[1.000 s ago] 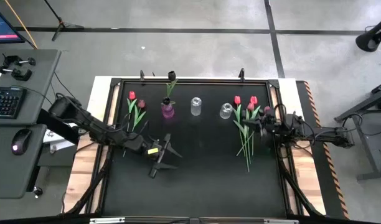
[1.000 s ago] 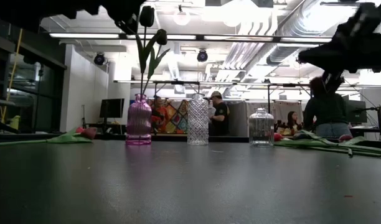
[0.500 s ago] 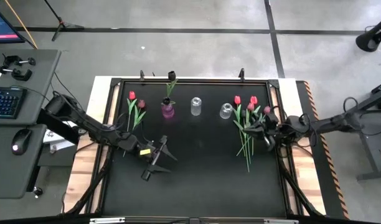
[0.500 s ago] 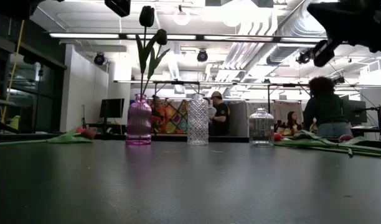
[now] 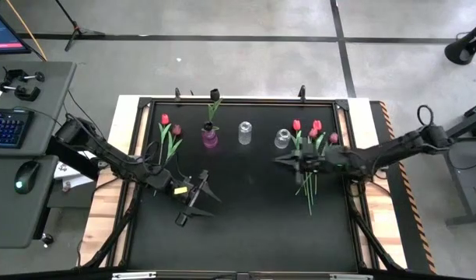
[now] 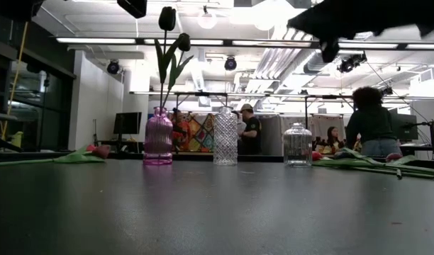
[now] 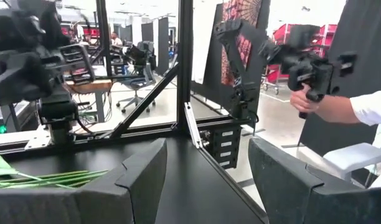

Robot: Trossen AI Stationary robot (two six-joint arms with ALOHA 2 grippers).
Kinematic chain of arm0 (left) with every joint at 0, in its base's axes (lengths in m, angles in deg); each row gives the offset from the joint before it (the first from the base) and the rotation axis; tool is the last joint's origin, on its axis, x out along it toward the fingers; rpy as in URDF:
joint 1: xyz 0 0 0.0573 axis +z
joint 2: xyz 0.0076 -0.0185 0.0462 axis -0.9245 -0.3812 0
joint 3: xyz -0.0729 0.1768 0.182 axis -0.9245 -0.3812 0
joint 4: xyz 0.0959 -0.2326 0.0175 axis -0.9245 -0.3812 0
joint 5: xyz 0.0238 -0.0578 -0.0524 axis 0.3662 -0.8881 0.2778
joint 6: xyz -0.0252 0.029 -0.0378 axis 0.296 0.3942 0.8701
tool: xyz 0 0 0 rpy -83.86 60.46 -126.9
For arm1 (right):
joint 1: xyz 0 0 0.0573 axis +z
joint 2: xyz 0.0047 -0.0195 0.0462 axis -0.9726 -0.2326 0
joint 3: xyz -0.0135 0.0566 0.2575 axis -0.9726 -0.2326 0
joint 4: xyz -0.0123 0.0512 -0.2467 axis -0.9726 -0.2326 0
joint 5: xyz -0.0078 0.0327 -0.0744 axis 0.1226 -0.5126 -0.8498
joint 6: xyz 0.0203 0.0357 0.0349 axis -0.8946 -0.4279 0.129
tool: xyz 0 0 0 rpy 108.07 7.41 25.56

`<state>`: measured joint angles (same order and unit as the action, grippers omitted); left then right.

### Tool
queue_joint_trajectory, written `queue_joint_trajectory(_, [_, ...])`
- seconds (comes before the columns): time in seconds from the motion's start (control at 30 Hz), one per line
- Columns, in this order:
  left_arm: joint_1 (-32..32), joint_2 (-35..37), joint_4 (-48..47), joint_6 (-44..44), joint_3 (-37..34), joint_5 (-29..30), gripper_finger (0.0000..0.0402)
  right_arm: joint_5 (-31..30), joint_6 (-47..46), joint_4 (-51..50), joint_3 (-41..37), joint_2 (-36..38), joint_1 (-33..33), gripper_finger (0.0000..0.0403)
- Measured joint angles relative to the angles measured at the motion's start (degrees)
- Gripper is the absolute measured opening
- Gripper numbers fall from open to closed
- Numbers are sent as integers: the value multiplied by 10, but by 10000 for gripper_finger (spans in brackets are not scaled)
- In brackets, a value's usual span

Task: Sort flowers into vase by color
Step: Put the black tulip into the violet vase

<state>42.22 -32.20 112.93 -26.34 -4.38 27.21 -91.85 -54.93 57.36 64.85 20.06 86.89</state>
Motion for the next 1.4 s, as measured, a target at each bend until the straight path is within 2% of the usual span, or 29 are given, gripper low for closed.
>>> queue_joint_trajectory(0.13, [-5,0,-7,5,0,0,213,-7,-109,-378,162,-36,-13,0])
queue_joint_trajectory(0.23, [-6,0,-9,5,0,0,213,-43,-208,-602,253,-77,-12,0])
queue_joint_trajectory(0.3, [-6,0,-10,5,0,0,213,-60,-268,-703,284,-107,-12,0])
queue_joint_trajectory(0.4, [-8,0,-11,8,0,0,213,-49,-330,-787,289,-153,-12,3])
queue_joint_trajectory(0.53, [-14,0,-13,10,0,0,213,-25,-389,-840,259,-205,-12,28])
queue_joint_trajectory(0.7, [-17,0,-14,9,0,0,213,-24,-415,-843,225,-241,-12,89])
queue_joint_trajectory(0.97, [-17,0,-15,0,0,0,213,-20,-451,-865,222,-212,-12,172])
queue_joint_trajectory(1.2, [-17,0,-16,0,0,0,213,-20,-507,-877,222,-146,-12,175])
queue_joint_trajectory(1.4, [-17,0,-17,0,0,2,213,-14,-515,-876,222,-151,-33,155])
